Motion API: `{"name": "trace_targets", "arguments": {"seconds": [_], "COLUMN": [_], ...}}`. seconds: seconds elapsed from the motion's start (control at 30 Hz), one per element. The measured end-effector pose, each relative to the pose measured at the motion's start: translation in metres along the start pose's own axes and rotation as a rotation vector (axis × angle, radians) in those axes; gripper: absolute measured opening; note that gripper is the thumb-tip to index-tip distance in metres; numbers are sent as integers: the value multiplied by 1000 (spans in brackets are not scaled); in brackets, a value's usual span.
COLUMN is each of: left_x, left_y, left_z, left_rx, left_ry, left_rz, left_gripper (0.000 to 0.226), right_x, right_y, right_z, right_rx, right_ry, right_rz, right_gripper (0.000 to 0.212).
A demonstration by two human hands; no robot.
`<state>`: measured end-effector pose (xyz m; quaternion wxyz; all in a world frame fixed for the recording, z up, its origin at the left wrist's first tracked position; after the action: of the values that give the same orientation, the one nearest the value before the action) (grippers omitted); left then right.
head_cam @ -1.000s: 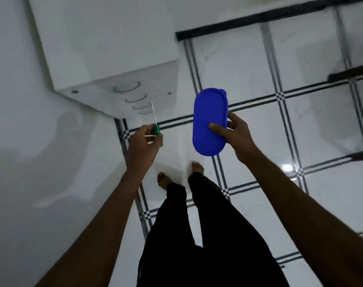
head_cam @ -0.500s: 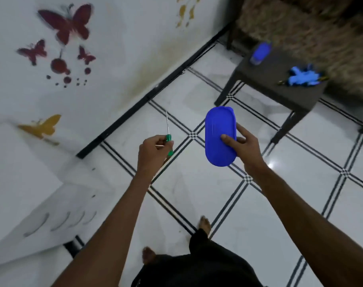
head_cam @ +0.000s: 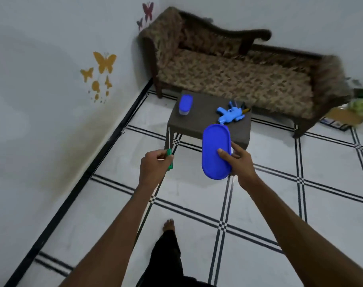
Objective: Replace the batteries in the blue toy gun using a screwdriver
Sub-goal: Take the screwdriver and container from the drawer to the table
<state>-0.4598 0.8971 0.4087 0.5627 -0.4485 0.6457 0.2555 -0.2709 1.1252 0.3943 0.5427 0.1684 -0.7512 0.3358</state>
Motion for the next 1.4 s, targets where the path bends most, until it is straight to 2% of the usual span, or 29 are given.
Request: {"name": "trace_targets", "arguments": {"seconds": [0.23,0.4,0.47,0.63,0.87,1.0,1.23,1.4], "left_x": [-44,-39,-27,17,118,165,242,259], "left_y": [158,254,294,390,489,526,583,594], "left_z": [61,125,156,227,304,323,353,361], "left_rx": [86,118,126,89,-33,-114,-79,-72], "left_ry": [97,104,131,182,182,265,368,401], "left_rz": [27,-60,-101,-206,-449,-506,-526,-476], "left_gripper": [28,21,20,20,18,19,23,26], "right_x": [36,30,22,-12,-95,-144,-202,-210], "right_y": [125,235,288,430,600,664,723,733], "right_z": [-18,-34,-40,-40,-22,-7,8,10], "right_rx": [-26,-48,-45,-10,25,43,10,-14], "right_ry": [22,29,19,40,-84,-144,-152,-199], "right_rz": [25,94,118,196,291,321,423,453], "right_gripper": [58,70,73,60,48,45,41,53]}}
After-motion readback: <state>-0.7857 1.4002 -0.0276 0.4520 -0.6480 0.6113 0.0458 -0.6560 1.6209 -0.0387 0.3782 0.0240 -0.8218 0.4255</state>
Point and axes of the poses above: each hand's wrist, its own y-axis towards the middle knuckle, its own z-axis out of the palm, x = y × z, the point moved 10 cm from there along y, towards the middle knuckle, and after that the axes turned 11 degrees about -y, right-handed, at the moved point
